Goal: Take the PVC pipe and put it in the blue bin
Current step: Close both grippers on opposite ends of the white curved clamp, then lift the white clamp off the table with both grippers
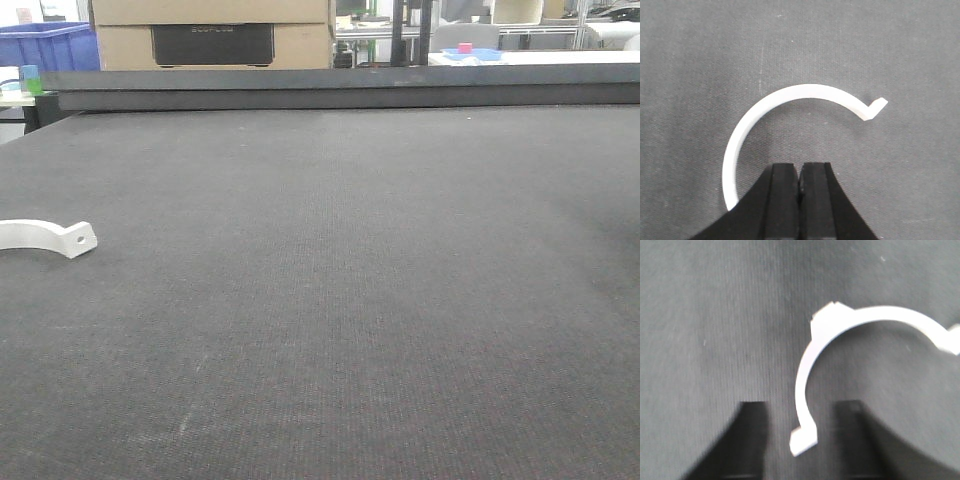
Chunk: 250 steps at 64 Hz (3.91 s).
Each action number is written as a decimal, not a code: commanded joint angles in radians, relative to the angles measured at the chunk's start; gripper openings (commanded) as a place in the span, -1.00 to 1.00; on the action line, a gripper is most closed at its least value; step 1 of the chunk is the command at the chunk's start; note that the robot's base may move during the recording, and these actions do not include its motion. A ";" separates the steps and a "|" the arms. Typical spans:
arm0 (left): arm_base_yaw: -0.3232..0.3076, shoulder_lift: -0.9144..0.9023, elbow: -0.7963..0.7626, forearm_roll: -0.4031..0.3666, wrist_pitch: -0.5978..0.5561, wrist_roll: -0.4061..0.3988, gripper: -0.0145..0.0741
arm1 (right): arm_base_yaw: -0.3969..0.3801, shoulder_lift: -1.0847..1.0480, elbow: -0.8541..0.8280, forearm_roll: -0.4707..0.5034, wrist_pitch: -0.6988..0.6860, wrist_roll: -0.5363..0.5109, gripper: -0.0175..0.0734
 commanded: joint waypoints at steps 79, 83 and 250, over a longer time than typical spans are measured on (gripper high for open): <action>0.152 0.163 -0.122 -0.026 0.311 -0.077 -0.92 | 0.021 0.191 -0.083 0.002 -0.024 0.033 -0.98; 0.149 0.216 -0.151 0.013 0.308 -0.077 -0.88 | 0.035 0.168 -0.097 0.002 -0.006 0.025 -0.98; -0.181 -0.399 0.169 -0.096 -0.508 -0.001 -0.92 | 0.139 -0.938 0.328 -0.050 -0.638 -0.038 -0.98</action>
